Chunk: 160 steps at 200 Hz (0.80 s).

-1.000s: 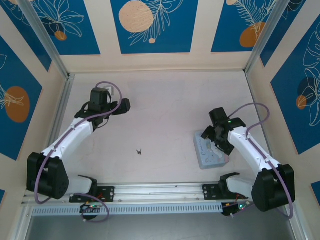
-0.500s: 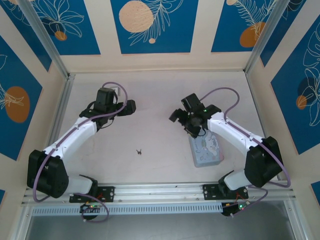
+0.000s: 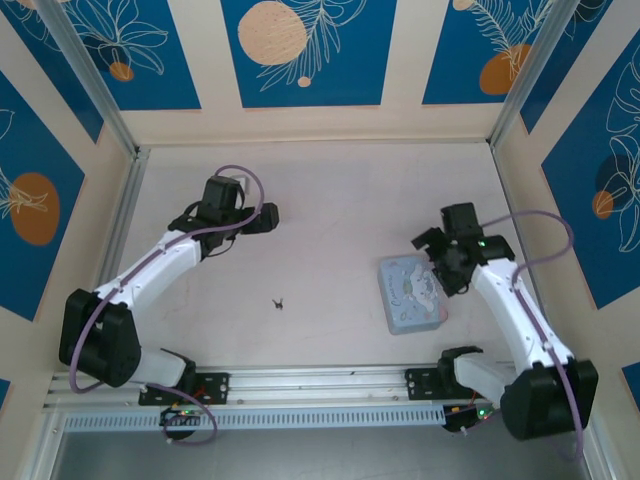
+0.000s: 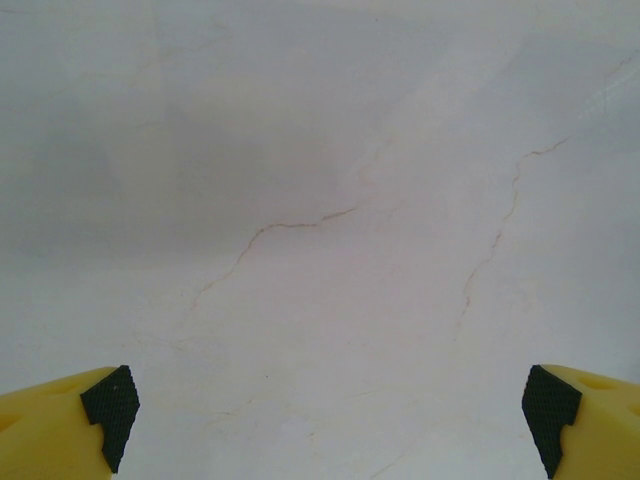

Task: Unlock a padlock with a key

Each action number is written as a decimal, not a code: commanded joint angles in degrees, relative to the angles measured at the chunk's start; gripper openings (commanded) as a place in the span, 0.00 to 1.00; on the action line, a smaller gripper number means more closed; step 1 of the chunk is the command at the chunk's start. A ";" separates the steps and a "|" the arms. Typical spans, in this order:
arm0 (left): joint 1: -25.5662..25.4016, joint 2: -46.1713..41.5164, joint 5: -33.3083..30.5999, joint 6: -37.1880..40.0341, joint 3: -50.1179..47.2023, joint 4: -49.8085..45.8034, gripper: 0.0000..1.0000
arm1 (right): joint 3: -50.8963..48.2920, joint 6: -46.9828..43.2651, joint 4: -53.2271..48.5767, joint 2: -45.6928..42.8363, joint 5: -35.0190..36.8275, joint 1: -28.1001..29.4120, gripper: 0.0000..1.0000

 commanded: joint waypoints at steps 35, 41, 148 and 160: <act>-2.45 2.61 -0.09 -0.80 4.51 0.43 1.00 | -9.03 -1.07 -4.09 -5.13 -3.33 -8.00 1.00; -2.62 2.88 -0.19 -0.73 4.80 0.33 1.00 | -9.65 -1.04 -3.69 -5.08 -3.97 -8.13 1.00; -4.44 3.88 -1.75 -1.11 6.84 -0.97 1.00 | -13.94 21.36 14.33 -7.30 -14.58 17.65 0.99; -4.48 3.97 -1.96 -1.35 6.84 -1.19 1.00 | -11.92 22.13 18.12 -2.59 -14.44 21.27 0.99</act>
